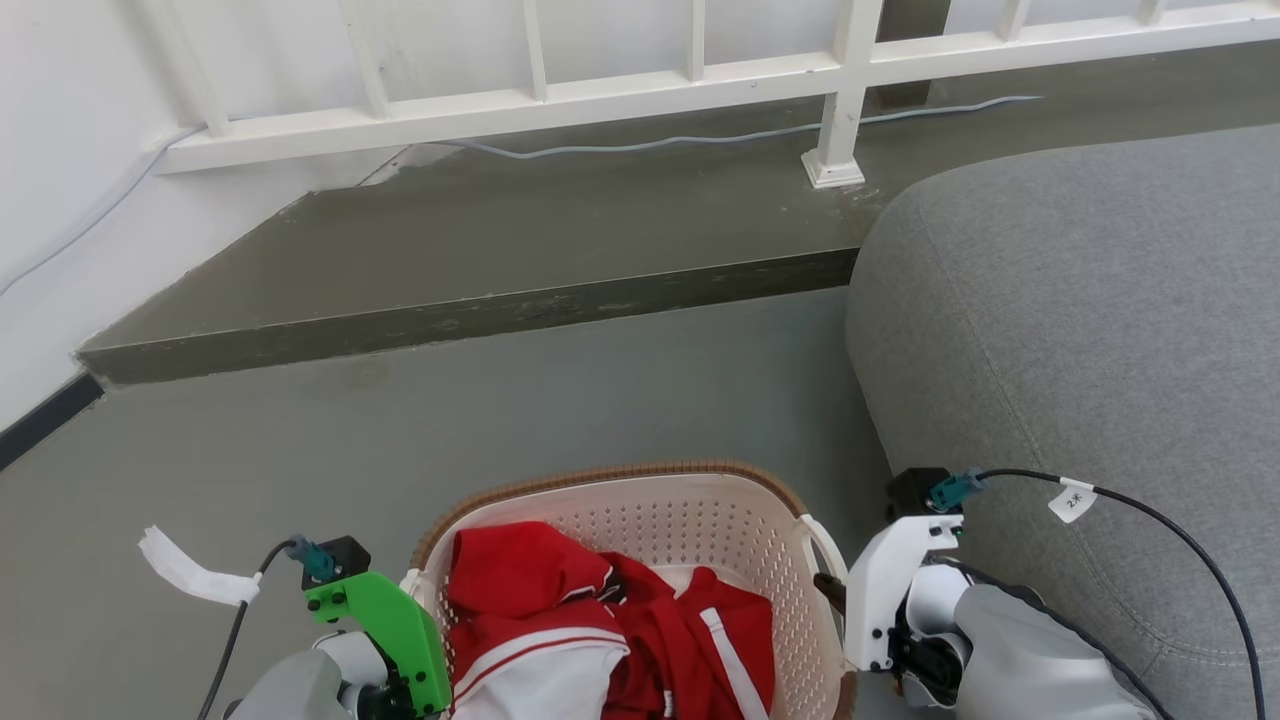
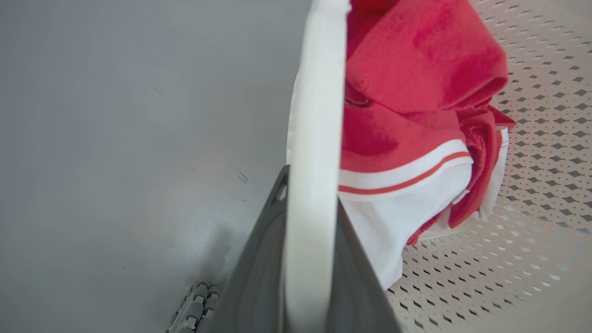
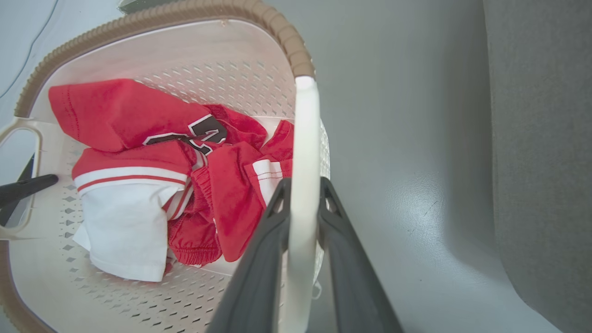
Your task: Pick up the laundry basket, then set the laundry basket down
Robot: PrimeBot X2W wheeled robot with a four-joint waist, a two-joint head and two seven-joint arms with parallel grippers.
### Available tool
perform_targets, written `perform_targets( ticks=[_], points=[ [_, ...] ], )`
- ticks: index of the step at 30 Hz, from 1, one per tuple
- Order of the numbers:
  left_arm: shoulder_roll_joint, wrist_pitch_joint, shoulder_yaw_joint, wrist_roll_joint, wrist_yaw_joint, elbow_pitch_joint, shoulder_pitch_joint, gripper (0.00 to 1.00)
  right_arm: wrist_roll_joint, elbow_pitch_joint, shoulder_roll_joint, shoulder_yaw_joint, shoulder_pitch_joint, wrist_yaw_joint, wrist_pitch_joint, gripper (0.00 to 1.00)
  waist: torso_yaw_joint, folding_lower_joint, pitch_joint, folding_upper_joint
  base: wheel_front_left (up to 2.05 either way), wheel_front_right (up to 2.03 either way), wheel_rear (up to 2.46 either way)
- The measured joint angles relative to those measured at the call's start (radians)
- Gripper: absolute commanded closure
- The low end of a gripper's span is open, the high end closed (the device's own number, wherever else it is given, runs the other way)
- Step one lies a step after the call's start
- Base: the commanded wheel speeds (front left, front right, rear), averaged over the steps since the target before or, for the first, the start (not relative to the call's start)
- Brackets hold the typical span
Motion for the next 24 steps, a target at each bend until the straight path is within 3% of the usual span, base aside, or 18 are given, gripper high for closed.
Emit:
perform_targets(
  ticks=[24],
  points=[
    [0.002,-0.017,-0.005,0.001,0.012,0.000,0.000,1.00,0.022,0.000,0.000,0.024,0.000,0.000,-0.002,1.00,0.003,0.0000,0.009,0.0000,0.00,0.00,0.00]
  ],
)
